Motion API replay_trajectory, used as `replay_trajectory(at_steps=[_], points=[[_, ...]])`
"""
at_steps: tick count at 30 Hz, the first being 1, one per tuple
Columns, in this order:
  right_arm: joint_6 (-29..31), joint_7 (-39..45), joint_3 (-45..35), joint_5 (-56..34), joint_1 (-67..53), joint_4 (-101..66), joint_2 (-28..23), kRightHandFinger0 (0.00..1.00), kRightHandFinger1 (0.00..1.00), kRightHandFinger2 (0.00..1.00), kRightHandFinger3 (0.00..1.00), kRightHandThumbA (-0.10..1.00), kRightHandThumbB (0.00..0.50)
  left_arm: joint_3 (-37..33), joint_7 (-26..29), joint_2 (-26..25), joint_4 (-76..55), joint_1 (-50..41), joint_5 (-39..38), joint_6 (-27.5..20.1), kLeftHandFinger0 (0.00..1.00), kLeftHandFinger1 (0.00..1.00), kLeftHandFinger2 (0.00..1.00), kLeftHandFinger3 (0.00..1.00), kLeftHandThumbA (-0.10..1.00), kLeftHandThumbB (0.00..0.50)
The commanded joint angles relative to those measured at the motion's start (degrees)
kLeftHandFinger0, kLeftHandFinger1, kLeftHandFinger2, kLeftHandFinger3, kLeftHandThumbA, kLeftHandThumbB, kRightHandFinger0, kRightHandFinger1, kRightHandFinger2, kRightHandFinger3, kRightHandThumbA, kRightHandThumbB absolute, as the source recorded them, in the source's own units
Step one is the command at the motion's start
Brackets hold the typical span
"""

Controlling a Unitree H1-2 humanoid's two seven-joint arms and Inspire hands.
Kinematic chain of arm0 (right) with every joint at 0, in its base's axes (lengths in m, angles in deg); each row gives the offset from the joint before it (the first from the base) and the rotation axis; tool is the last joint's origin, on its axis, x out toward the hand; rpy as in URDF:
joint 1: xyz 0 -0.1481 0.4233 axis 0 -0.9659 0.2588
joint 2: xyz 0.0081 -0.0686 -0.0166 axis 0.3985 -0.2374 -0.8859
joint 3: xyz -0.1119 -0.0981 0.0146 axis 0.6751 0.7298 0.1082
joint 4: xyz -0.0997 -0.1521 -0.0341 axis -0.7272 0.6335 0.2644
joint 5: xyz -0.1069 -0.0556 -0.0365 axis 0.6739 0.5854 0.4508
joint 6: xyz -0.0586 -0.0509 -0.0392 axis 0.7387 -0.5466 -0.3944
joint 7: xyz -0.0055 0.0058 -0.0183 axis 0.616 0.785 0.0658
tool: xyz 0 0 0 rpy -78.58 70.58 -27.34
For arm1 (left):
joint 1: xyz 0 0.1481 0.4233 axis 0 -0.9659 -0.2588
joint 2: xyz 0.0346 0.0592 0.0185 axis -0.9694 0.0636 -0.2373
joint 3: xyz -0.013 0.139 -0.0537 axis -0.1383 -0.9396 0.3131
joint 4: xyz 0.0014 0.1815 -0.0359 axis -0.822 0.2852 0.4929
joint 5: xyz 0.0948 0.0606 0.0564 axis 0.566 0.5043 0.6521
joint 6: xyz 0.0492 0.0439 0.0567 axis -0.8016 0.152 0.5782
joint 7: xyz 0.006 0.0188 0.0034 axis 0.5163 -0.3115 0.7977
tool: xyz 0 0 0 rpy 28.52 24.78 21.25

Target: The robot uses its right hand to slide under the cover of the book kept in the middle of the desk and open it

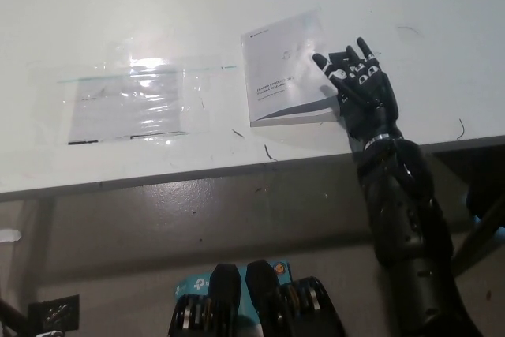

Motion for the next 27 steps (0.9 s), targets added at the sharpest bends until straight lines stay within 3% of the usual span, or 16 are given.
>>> replay_trajectory(at_steps=[1,6,9,14,23,27], points=[[3.00,1.65,0.59,1.27,1.92,-0.19,0.47,1.00,1.00,1.00,1.00,1.00,0.231,-0.27,0.31,-0.79,-0.30,0.33,-0.13,-1.28,0.85,0.82,0.85,0.89,0.64,0.160],[2.49,2.17,0.47,1.26,2.19,-0.54,-0.46,1.00,1.00,1.00,1.00,1.00,0.218,-0.39,0.04,-1.11,-0.63,-0.31,0.03,-1.32,0.88,0.84,0.89,0.90,0.67,0.142],[1.97,2.05,-0.10,0.89,2.90,-0.57,-1.16,1.00,1.00,1.00,1.00,1.00,0.222,-0.19,0.03,-0.86,-0.37,-0.38,-0.42,-1.28,0.86,0.83,0.87,0.89,0.66,0.159],[2.29,2.42,-0.05,1.09,2.70,-0.63,-1.82,1.00,1.00,1.00,1.00,1.00,0.198,-0.09,0.48,-0.61,-0.43,-0.16,-0.42,-1.07,0.85,0.81,0.85,0.87,0.64,0.145],[2.72,2.94,-0.74,-0.26,1.71,1.12,1.02,1.00,1.00,1.00,1.00,1.00,0.236,0.17,0.85,-0.74,-0.51,0.24,-0.45,-0.84,0.83,0.80,0.84,0.84,0.68,0.152],[3.25,3.07,-0.38,0.26,1.50,1.15,1.90,1.00,1.00,1.00,1.00,1.00,0.220,-0.35,0.58,-0.76,-0.45,0.89,-0.19,-0.70,0.85,0.80,0.83,0.84,0.71,0.164]])
